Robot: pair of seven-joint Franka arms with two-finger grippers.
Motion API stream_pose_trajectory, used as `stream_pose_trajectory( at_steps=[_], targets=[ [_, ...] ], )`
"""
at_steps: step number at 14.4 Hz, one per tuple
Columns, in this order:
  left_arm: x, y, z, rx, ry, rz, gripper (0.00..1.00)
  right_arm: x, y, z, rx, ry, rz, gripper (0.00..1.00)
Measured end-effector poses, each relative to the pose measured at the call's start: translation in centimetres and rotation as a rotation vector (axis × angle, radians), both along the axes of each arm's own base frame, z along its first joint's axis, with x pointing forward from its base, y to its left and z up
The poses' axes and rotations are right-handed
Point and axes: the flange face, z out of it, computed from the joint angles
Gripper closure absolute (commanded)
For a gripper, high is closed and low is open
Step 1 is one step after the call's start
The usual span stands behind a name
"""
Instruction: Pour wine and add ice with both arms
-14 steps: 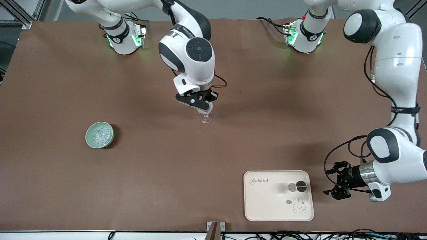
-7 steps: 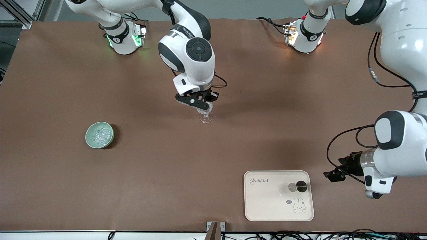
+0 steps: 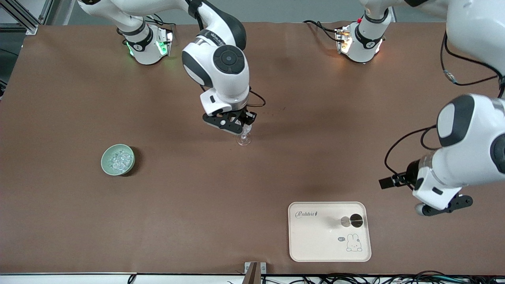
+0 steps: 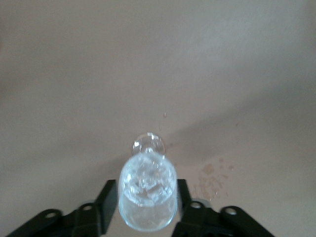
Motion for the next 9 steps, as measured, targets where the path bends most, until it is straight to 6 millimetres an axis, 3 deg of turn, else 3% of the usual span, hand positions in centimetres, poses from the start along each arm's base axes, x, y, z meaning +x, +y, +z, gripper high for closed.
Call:
stream_pose_trajectory(
  at_steps=[4,6,9],
  targets=[
    [-2.3,1.8,7.3,0.025,-0.077,-0.059,0.0,3.0,-6.3,5.9,-0.036,-0.049,-0.026,0.0],
    [-3.5,2.8,10.7,0.035,-0.122,-0.098,0.0,4.0,-11.2,9.8,-0.07,-0.056,-0.014,0.0],
    [-6.4,3.4,15.2,0.061,-0.133,-0.168,0.0,5.4,-20.5,15.6,-0.124,-0.078,0.029,0.0]
  ],
)
